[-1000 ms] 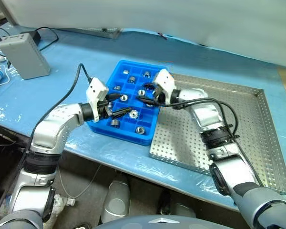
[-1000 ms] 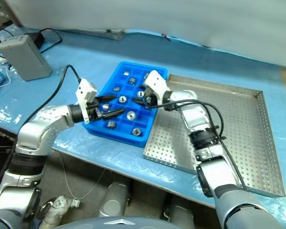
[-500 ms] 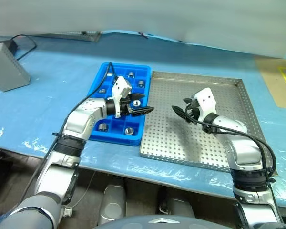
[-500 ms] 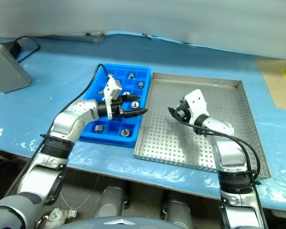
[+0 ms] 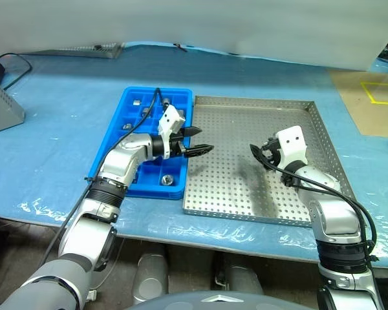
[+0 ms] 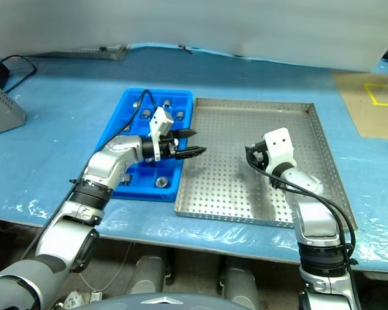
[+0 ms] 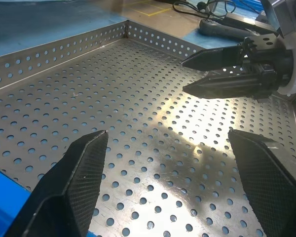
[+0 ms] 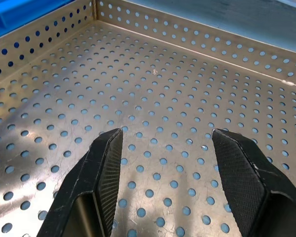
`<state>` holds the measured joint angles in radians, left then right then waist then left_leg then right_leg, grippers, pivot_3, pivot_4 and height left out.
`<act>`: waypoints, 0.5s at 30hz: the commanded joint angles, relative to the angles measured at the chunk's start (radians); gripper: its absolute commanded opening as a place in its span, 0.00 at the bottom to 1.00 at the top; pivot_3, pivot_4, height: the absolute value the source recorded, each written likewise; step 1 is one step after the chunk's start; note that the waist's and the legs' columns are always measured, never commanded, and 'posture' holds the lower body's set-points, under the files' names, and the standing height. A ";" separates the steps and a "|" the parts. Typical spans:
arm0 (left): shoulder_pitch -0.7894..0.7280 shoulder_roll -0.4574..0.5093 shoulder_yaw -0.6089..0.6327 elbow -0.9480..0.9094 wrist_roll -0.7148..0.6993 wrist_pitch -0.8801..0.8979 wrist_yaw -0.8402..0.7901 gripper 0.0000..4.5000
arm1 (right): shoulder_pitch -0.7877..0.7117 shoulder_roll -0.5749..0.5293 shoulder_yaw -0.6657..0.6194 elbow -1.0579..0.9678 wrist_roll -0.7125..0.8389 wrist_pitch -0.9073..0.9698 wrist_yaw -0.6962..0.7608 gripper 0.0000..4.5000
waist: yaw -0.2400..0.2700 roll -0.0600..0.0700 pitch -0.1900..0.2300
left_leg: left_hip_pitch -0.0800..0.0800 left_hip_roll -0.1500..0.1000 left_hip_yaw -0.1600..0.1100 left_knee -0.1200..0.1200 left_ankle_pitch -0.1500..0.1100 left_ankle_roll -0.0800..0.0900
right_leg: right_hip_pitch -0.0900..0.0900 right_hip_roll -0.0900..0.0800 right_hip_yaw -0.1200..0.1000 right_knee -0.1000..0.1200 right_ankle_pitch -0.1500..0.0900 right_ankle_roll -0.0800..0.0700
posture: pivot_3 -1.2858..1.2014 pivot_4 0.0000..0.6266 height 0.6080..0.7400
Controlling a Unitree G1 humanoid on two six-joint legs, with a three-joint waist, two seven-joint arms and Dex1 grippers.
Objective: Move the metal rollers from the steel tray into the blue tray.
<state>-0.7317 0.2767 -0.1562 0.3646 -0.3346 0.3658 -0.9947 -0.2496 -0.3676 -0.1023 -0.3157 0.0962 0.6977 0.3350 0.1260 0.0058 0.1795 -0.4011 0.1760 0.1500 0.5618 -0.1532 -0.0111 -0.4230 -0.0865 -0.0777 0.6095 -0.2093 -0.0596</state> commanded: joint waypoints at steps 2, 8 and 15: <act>-0.005 0.009 0.032 -0.052 -0.017 -0.005 -0.012 0.91 | -0.025 0.011 0.002 -0.010 0.005 -0.033 -0.020 0.66 | 0.000 0.000 0.000 | 0.000 0.000 0.000 0.000 0.000 0.000 | 0.000 0.000 0.000 0.000 0.000 0.000 | 0.56 0.24 1.00; 0.001 0.011 0.043 -0.063 -0.017 0.001 -0.009 0.91 | -0.050 0.011 0.003 0.016 0.005 -0.048 -0.022 0.66 | 0.000 0.000 0.000 | 0.000 -0.001 0.000 0.000 0.000 0.001 | 0.000 -0.001 0.000 0.000 0.000 0.000 | 0.56 0.24 1.00; 0.005 0.011 0.045 -0.061 0.001 0.003 0.020 0.91 | -0.053 0.024 0.035 0.035 0.012 -0.069 -0.008 0.66 | 0.001 0.000 0.000 | 0.000 -0.001 0.000 0.000 0.000 0.001 | 0.001 -0.001 0.000 0.000 0.000 0.000 | 0.57 0.24 1.00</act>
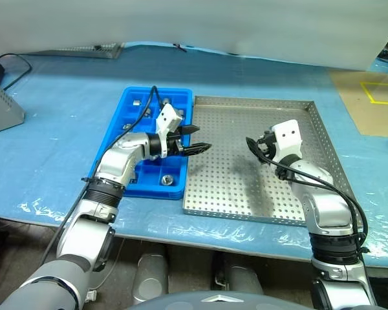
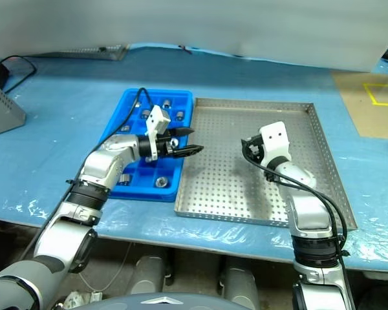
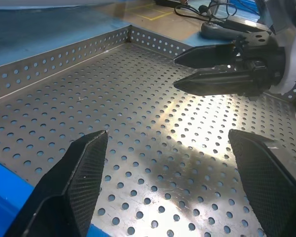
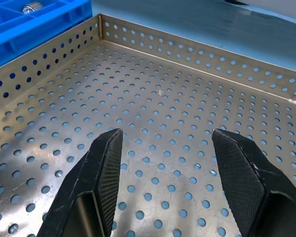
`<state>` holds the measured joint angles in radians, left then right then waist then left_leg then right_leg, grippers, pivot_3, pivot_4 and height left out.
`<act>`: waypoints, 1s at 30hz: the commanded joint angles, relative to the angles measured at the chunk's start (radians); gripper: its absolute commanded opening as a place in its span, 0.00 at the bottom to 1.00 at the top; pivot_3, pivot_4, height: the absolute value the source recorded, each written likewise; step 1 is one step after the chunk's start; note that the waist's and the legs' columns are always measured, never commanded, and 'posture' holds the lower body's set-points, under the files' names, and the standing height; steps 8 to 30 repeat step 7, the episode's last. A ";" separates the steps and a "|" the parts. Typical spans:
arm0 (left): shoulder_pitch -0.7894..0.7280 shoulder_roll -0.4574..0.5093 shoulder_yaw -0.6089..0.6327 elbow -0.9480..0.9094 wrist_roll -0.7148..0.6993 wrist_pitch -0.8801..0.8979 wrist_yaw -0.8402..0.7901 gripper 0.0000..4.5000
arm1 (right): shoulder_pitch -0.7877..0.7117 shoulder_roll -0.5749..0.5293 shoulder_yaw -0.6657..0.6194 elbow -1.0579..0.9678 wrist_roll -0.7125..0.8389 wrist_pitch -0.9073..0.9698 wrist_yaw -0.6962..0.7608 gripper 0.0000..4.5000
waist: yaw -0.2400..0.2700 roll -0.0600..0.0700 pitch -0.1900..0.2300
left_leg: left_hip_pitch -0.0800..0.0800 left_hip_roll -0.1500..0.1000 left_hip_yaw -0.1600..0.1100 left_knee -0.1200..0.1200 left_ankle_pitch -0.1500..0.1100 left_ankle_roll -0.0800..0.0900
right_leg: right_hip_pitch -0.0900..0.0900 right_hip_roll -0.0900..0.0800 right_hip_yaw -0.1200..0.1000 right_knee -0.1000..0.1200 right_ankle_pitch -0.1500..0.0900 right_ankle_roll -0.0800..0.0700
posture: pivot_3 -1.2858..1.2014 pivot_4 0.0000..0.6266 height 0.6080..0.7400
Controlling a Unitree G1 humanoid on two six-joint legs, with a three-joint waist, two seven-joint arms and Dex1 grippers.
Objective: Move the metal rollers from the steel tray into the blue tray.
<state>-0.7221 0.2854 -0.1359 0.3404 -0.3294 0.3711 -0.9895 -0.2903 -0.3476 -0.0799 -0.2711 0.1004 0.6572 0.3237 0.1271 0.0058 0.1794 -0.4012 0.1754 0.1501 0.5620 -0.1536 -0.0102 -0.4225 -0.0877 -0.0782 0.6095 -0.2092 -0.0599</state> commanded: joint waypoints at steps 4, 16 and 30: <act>0.002 0.002 0.026 -0.047 -0.007 0.004 0.027 0.91 | -0.014 0.001 0.012 0.007 0.010 -0.044 0.007 0.66 | 0.001 0.000 0.000 | 0.000 0.000 0.000 0.000 0.000 0.000 | 0.000 0.000 0.000 0.000 0.000 0.000 | 0.57 0.24 1.00; 0.007 -0.001 0.032 -0.061 -0.012 0.012 0.036 0.91 | -0.016 -0.002 0.008 0.031 0.007 -0.057 0.003 0.66 | 0.001 0.000 0.000 | 0.000 0.000 0.000 0.000 0.000 0.000 | 0.000 0.000 0.000 0.000 0.000 0.000 | 0.58 0.24 1.00; 0.007 -0.001 0.032 -0.061 -0.012 0.012 0.036 0.91 | -0.016 -0.002 0.008 0.031 0.007 -0.057 0.003 0.66 | 0.001 0.000 0.000 | 0.000 0.000 0.000 0.000 0.000 0.000 | 0.000 0.000 0.000 0.000 0.000 0.000 | 0.58 0.24 1.00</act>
